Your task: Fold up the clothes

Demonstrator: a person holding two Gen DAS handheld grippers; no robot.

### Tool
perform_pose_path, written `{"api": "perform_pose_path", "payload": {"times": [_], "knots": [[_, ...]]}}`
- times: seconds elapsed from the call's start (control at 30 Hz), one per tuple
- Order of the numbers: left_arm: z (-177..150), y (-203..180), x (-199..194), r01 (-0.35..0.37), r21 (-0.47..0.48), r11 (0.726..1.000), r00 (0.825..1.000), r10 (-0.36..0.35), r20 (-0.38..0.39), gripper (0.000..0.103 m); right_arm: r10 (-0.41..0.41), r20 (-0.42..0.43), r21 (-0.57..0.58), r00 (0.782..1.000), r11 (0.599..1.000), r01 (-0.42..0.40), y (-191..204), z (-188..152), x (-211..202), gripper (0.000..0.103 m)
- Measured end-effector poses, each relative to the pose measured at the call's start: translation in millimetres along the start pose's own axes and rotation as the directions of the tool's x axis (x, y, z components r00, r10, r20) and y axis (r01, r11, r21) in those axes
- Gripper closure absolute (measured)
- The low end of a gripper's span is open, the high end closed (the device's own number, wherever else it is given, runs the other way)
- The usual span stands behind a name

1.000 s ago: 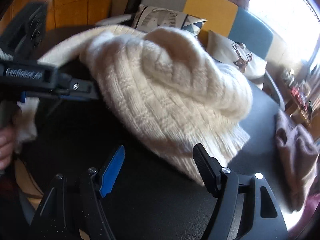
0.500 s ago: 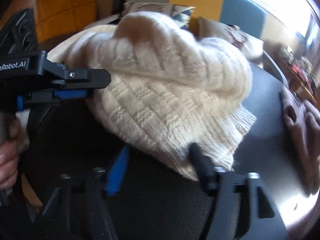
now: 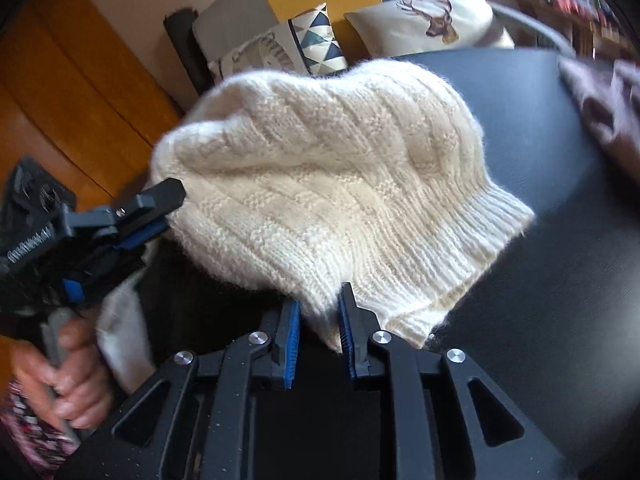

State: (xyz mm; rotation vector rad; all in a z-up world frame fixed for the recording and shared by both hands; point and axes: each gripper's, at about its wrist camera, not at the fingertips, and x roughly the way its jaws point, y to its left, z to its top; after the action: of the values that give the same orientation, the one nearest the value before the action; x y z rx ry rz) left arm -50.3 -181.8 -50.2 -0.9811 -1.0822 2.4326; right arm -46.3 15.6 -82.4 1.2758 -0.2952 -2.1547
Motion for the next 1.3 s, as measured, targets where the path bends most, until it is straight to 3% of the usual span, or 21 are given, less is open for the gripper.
{"api": "perform_pose_path", "payload": {"times": [0.13,0.2,0.3,0.4,0.47,0.5,0.57,0.6,0.67,0.7,0.73,0.8,0.97,1.03,1.3], "knots": [[23,-27,-14,0.028,0.082,0.996,1.0,-0.028,-0.001,0.097,0.151,0.009,0.075,0.988,0.986,-0.152,7,11,-14,0.086],[34,-45,-23,0.059,0.129,0.99,0.998,-0.059,-0.004,0.098,0.274,0.019,0.124,0.961,0.954,-0.275,10,19,-19,0.089],[46,-67,-28,0.047,0.205,0.978,0.999,-0.047,-0.005,0.098,0.416,0.024,0.173,0.909,0.894,-0.414,32,15,-18,0.098],[45,-64,-28,0.006,0.202,0.979,1.0,-0.005,-0.003,0.098,0.434,0.031,0.168,0.9,0.886,-0.433,47,15,-12,0.101],[39,-52,-27,-0.018,0.164,0.986,1.0,0.019,-0.007,0.098,0.395,0.018,0.159,0.919,0.906,-0.392,42,18,-6,0.101],[32,-42,-25,-0.041,0.136,0.99,0.999,0.043,-0.013,0.095,0.347,0.015,0.13,0.938,0.929,-0.346,39,19,-4,0.101],[14,-17,-25,-0.095,0.077,0.992,0.995,0.097,-0.02,0.09,0.217,0.016,0.044,0.976,0.975,-0.217,39,16,-3,0.097],[2,-3,-26,-0.122,0.042,0.992,0.992,0.123,-0.02,0.082,0.142,0.012,-0.01,0.99,0.99,-0.142,43,9,-6,0.09],[-23,26,-33,-0.161,-0.034,0.986,0.987,0.161,-0.002,0.08,0.006,0.012,-0.143,1.0,0.99,-0.005,48,-6,-14,0.066],[-32,36,-37,-0.172,-0.066,0.983,0.985,0.174,0.02,0.076,-0.045,0.02,-0.197,0.999,0.979,0.048,50,-11,-16,0.039],[-40,45,-42,-0.184,-0.093,0.979,0.981,0.188,0.04,0.074,-0.075,0.033,-0.245,0.997,0.966,0.081,52,-17,-17,0.023],[-48,54,-48,-0.19,-0.112,0.975,0.978,0.198,0.062,0.07,-0.11,0.061,-0.331,0.992,0.935,0.124,54,-35,-22,0.022],[-48,71,-49,-0.127,-0.161,0.979,0.99,0.137,0.047,0.035,-0.178,0.091,-0.521,0.98,0.83,0.2,82,-46,-11,0.022],[-43,76,-45,-0.08,-0.198,0.977,0.995,0.089,0.039,0.002,-0.202,0.107,-0.568,0.973,0.791,0.227,90,-55,-10,0.022],[-36,81,-19,-0.04,-0.249,0.968,0.998,0.05,0.036,0.0,-0.338,0.06,-0.607,0.939,0.734,0.303,81,-66,29,0.022]]}}
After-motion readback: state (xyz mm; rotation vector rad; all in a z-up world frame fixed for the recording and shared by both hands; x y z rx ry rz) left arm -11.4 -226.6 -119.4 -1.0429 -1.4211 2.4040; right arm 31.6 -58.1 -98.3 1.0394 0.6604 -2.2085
